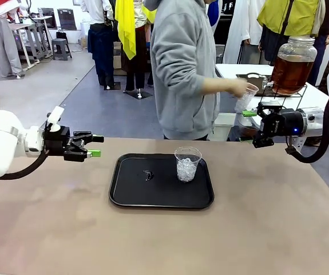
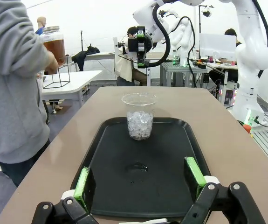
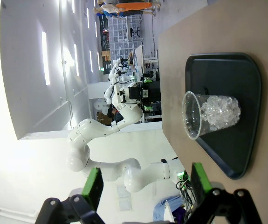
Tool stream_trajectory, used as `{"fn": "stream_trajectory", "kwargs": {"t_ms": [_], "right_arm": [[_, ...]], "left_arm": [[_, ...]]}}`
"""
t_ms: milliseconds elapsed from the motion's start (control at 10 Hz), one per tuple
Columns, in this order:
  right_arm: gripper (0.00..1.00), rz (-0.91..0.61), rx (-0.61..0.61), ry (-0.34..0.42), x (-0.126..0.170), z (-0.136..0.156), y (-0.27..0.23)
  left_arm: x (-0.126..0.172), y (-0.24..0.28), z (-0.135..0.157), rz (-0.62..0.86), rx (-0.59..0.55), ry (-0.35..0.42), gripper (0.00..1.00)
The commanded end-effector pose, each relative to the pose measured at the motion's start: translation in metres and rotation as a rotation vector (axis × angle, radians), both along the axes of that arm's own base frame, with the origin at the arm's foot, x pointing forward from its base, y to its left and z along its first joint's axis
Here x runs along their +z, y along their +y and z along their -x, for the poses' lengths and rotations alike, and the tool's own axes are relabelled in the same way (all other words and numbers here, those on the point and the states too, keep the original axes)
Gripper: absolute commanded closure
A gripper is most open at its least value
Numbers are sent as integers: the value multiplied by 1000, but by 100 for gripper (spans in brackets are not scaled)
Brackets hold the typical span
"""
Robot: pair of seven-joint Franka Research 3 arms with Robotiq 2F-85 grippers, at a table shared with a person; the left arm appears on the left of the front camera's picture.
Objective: Pour the drink into the iced cup.
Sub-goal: Pick up the iced cup indicated by the human and present it to them.
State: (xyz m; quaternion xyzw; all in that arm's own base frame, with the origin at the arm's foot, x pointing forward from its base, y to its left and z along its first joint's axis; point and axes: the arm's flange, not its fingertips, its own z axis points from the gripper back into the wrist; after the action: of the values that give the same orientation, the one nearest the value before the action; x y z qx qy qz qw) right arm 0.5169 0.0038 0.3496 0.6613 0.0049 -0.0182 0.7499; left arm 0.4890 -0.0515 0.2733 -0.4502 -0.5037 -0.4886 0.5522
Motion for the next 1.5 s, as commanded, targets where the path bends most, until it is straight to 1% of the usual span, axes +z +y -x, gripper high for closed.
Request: {"fn": "stream_trajectory", "kwargs": {"t_ms": [0,1400], "right_arm": [[0,5,-5,-3,1,0,0],[0,5,-5,-3,1,0,0]], "left_arm": [[2,-1,-1,-1,0,2,0],[2,-1,-1,-1,0,2,0]]}}
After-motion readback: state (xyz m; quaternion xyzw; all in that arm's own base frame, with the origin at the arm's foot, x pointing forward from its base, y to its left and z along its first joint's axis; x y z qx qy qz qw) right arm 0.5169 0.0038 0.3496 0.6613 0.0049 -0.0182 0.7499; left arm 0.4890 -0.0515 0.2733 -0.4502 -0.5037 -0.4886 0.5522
